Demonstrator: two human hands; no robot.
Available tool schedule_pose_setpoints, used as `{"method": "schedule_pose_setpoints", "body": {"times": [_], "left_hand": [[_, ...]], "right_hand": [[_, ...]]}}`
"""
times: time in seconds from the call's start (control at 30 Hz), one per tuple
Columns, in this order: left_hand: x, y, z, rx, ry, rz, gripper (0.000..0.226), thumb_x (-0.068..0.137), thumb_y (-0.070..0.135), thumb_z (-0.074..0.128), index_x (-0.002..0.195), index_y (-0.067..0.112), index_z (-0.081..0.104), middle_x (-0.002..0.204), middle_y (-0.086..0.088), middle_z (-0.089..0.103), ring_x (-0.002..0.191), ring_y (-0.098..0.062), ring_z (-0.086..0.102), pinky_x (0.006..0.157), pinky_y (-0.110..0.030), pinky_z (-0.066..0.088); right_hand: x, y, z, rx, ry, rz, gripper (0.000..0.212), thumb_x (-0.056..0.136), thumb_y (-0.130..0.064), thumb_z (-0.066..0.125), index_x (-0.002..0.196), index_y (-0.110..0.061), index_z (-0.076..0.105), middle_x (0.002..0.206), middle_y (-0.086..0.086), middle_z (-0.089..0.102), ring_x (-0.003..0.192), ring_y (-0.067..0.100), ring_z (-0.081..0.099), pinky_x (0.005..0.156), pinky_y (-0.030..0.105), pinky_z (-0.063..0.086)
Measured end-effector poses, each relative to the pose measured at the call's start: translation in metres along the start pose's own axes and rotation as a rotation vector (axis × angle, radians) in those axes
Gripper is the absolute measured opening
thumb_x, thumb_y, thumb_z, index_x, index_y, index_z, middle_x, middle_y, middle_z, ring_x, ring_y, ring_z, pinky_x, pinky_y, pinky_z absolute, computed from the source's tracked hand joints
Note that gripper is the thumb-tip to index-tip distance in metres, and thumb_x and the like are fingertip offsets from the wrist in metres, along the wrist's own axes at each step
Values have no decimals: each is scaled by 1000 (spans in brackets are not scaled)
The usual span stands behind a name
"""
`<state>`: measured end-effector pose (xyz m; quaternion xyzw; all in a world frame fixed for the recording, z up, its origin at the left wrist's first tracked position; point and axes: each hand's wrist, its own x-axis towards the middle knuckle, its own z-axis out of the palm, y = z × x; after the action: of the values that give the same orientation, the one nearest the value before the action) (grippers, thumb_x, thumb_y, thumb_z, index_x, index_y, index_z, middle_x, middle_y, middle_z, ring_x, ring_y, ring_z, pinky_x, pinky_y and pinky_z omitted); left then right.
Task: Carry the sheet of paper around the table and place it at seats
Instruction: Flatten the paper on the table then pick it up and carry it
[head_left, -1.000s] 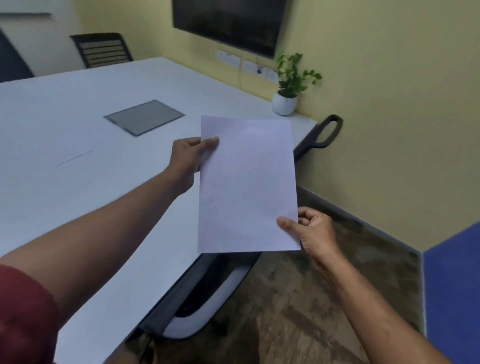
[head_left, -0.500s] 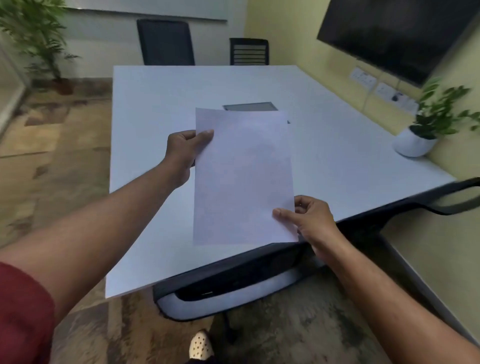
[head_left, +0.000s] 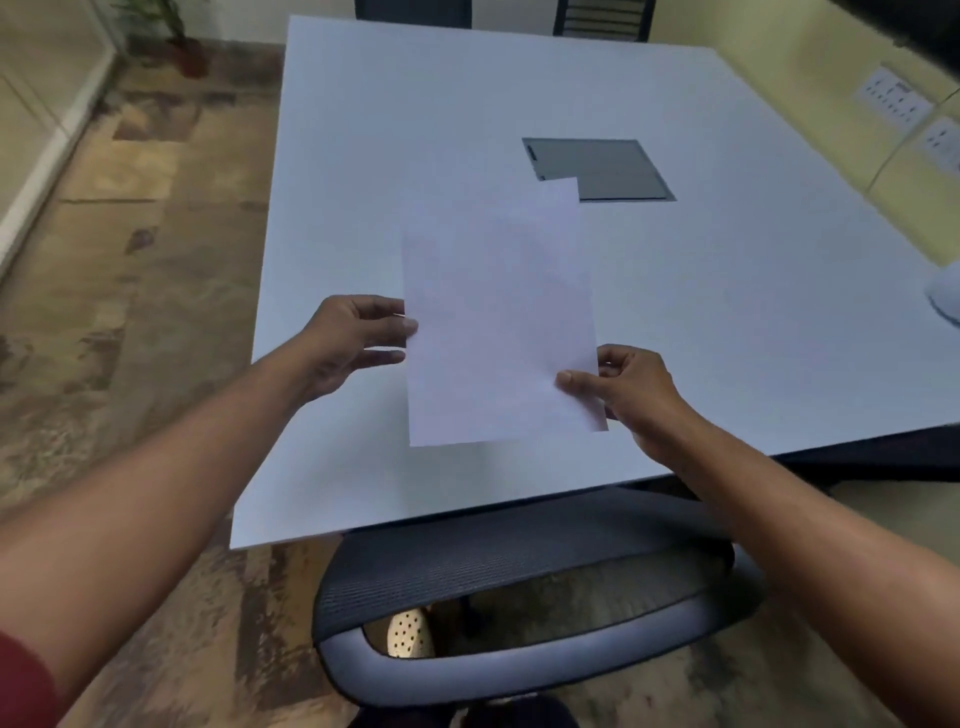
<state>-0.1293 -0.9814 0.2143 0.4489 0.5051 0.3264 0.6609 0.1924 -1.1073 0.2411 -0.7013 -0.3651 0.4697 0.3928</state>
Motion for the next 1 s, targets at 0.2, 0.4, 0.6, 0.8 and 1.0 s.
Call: {"method": "schedule_pose_setpoints", "body": {"times": [0.2, 0.4, 0.6, 0.8, 1.0], "left_hand": [[23, -35, 2, 58, 167, 2, 24, 88, 2, 87, 109, 7, 76, 95, -9, 79, 74, -13, 78, 69, -26, 65], [47, -80, 2, 146, 280, -61, 23, 91, 0, 84, 110, 10, 75, 95, -12, 79, 78, -16, 78, 74, -29, 67], [70, -135, -8, 247, 327, -132, 31, 91, 1, 85, 119, 9, 75, 104, -17, 79, 90, -19, 79, 79, -30, 66], [93, -171, -10, 339, 327, -171, 35, 88, -3, 86, 120, 6, 77, 106, -21, 79, 95, -23, 78, 73, -23, 64], [105, -189, -7, 429, 358, -156, 36, 85, -1, 87, 118, 10, 79, 103, -23, 80, 80, -19, 77, 85, -31, 67]], "right_hand": [[64, 25, 3, -85, -176, 126, 17, 95, -16, 82, 105, -3, 77, 105, 10, 84, 101, 30, 82, 89, 39, 65], [127, 68, 12, -268, -311, 225, 25, 95, -18, 82, 99, 5, 74, 103, 11, 81, 95, 24, 77, 89, 36, 63], [166, 111, 35, -412, -393, 221, 38, 83, -9, 91, 64, -11, 59, 67, 1, 62, 74, 20, 65, 75, 33, 60], [190, 142, 45, -507, -371, 209, 30, 75, -8, 96, 75, -9, 67, 72, 5, 72, 73, 22, 73, 70, 32, 62], [201, 157, 49, -661, -344, 120, 29, 71, -14, 96, 79, -5, 69, 69, 7, 78, 61, 18, 71, 73, 37, 61]]}}
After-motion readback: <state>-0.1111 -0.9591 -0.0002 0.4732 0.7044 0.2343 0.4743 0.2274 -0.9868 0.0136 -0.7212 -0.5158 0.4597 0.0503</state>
